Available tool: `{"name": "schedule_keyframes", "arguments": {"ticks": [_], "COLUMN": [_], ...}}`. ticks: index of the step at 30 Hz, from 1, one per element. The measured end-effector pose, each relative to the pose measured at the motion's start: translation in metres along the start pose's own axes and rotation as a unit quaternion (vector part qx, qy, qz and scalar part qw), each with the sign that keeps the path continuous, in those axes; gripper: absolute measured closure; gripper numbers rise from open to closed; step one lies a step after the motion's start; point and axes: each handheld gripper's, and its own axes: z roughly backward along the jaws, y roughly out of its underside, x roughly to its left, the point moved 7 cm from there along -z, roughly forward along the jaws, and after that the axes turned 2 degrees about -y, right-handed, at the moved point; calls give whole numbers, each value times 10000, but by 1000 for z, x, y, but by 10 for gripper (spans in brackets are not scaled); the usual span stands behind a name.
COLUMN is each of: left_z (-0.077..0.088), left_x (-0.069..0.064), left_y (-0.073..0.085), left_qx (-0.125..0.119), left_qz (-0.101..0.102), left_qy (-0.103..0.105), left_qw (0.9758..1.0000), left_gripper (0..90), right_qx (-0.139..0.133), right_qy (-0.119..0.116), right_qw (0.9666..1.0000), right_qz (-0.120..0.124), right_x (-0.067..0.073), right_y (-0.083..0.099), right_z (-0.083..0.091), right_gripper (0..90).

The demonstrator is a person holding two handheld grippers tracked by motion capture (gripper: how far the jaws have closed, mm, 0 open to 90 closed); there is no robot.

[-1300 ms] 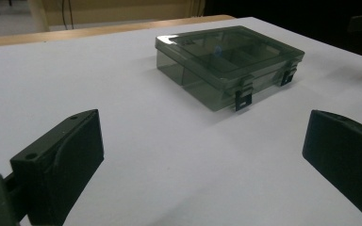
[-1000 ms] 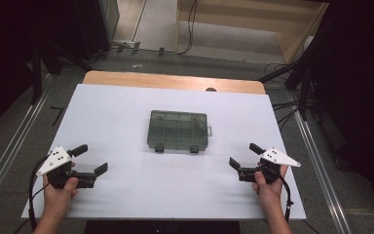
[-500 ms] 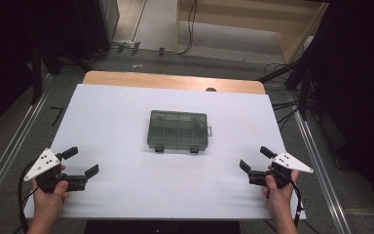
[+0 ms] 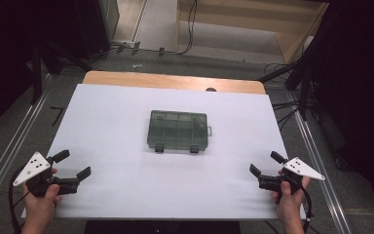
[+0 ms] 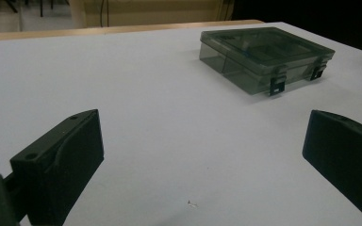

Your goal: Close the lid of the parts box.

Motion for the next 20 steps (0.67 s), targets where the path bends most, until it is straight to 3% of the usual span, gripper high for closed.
{"name": "schedule_keyframes", "arguments": {"ticks": [3,7,20], "left_z": [2,2,-1], "left_x": [4,8,7], "left_y": [1,3,5], "left_qx": [20,3,32], "left_qz": [-50,42,38], "left_qy": [-104,-89,-47], "left_qw": [9999,10000,10000], "left_gripper": [0,0,0], "right_qx": [-30,-175,-163], "right_qy": [101,123,164], "right_qw": [9999,9993,9994], "right_qz": [-69,-301,-273], "right_x": [-8,-17,-18], "right_y": [3,3,6], "right_z": [5,10,7], "right_gripper": [0,0,0]}}
